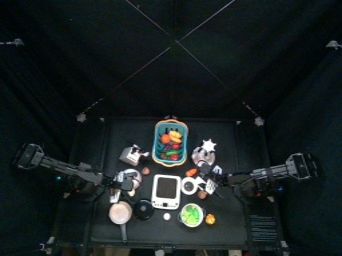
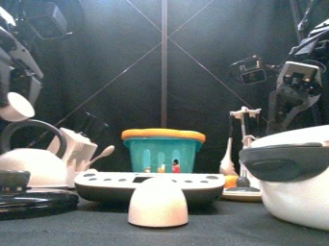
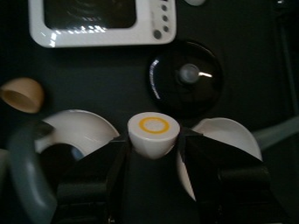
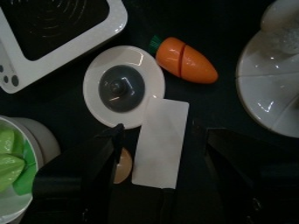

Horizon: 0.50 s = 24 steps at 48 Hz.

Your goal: Put egg top into pan

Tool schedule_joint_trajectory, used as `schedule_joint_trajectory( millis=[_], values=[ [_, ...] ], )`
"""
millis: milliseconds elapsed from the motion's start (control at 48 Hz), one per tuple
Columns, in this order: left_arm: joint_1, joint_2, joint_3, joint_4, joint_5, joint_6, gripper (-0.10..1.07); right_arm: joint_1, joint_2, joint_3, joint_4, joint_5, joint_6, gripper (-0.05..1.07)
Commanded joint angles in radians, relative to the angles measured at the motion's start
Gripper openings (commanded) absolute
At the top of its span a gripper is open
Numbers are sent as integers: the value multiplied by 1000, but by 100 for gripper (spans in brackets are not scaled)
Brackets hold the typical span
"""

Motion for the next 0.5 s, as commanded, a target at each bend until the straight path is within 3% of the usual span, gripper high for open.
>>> schedule_joint_trajectory(
  millis=[0,167,479],
  values=[
    [-18,0,12,-80,-3,0,66,-3,0,-25,-3,-5,2,94],
    [-66,-2,35,-181,-6,2,66,-5,25,-34,5,-5,2,94],
    [-98,17,61,-264,-46,2,65,-9,61,-60,-5,-5,-3,94]
  ],
)
